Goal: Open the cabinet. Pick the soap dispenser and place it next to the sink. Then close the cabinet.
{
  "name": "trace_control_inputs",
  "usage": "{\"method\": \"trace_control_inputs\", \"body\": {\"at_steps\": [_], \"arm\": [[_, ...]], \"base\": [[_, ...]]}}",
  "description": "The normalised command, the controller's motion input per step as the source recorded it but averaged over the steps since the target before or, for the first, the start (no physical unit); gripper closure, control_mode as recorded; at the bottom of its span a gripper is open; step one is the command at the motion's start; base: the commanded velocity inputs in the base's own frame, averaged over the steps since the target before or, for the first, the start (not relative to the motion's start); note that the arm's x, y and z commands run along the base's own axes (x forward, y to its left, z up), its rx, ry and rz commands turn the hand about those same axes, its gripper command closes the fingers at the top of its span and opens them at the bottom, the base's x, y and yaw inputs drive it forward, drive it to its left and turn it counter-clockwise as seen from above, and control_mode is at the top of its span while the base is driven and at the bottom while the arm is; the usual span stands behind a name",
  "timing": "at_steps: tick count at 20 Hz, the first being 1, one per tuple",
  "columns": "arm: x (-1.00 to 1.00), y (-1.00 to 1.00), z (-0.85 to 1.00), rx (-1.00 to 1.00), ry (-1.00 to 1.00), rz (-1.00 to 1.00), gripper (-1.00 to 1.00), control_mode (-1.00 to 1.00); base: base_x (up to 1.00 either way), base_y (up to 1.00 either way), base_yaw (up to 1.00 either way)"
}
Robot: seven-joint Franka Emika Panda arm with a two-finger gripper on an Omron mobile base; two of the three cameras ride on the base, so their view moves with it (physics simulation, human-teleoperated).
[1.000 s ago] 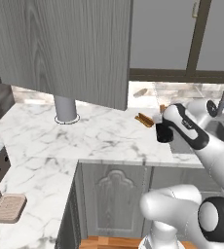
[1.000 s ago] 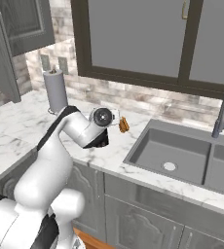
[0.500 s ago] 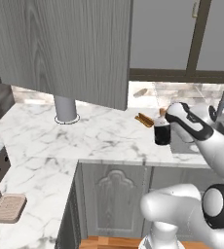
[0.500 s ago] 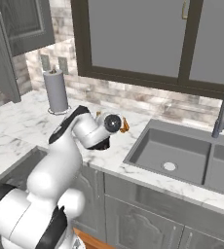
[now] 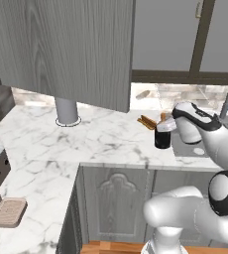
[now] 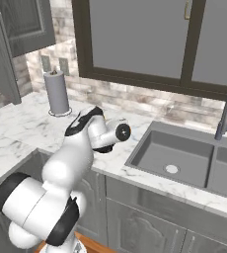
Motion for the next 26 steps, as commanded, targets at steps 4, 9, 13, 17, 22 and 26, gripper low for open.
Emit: {"method": "trace_control_inputs", "body": {"at_steps": [4, 9, 13, 17, 22, 26], "arm": [[0.23, -0.07, -0.16, 0.0, -0.06, 0.07, 1.0, -1.0], [0.24, -0.08, -0.2, 0.0, -0.07, 0.06, 1.0, -1.0], [0.27, -0.12, -0.19, 0.0, -0.04, 0.05, 1.0, -1.0], [0.26, -0.13, -0.2, 0.0, -0.02, 0.05, 1.0, -1.0], [0.27, -0.16, -0.18, 0.0, 0.0, 0.05, 1.0, -1.0], [0.26, -0.15, -0.16, 0.0, 0.0, 0.05, 1.0, -1.0]], "base": [[0.0, 0.0, 0.0], [0.0, 0.0, 0.0], [0.0, 0.0, 0.0], [0.0, 0.0, 0.0], [0.0, 0.0, 0.0], [0.0, 0.0, 0.0]]}}
